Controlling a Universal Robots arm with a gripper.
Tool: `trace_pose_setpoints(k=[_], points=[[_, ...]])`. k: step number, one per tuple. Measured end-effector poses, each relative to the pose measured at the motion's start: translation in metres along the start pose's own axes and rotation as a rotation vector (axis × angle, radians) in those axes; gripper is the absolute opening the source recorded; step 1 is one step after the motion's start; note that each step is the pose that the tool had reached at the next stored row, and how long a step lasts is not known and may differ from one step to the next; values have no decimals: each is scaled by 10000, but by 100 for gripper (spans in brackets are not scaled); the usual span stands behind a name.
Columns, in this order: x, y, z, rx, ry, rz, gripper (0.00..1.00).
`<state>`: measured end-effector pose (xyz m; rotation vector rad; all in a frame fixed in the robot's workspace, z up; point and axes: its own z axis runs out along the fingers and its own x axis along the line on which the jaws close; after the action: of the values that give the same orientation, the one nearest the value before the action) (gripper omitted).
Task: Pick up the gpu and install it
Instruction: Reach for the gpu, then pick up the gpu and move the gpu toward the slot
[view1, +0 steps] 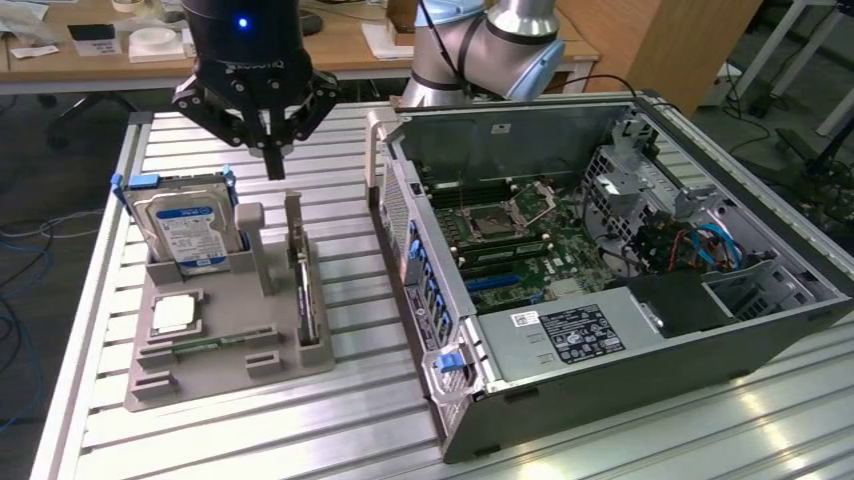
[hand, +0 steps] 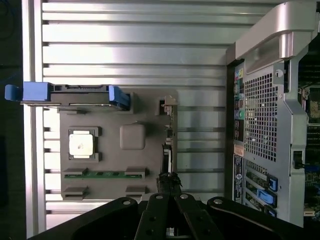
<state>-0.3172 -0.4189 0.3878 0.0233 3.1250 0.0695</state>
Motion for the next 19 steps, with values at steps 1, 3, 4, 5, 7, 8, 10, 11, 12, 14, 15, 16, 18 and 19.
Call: trace_pose_setpoints(k=[1,3,4,5,7,8,10,11,12,14,15,16,18,19], points=[[3,0,1,0,2,-2,11],[7,0,1,1,10,-2,11],[9,0,2,1,13,-1,11],[9,0,2,0,13,-2,11],[9,0,2,0,13,-1,11],[9,0,2,1,14,-2,11],[9,0,2,1,13,-2,11],[9,0,2,0,13,-1,11],[9,0,2,1,13,-1,11],[9,0,2,1,13,-1,11],[9,0,2,1,13,-2,11],[9,0,2,1,13,-1,11],[9,0,2,0,13,-2,17],[9,0,2,1,13,-1,24]])
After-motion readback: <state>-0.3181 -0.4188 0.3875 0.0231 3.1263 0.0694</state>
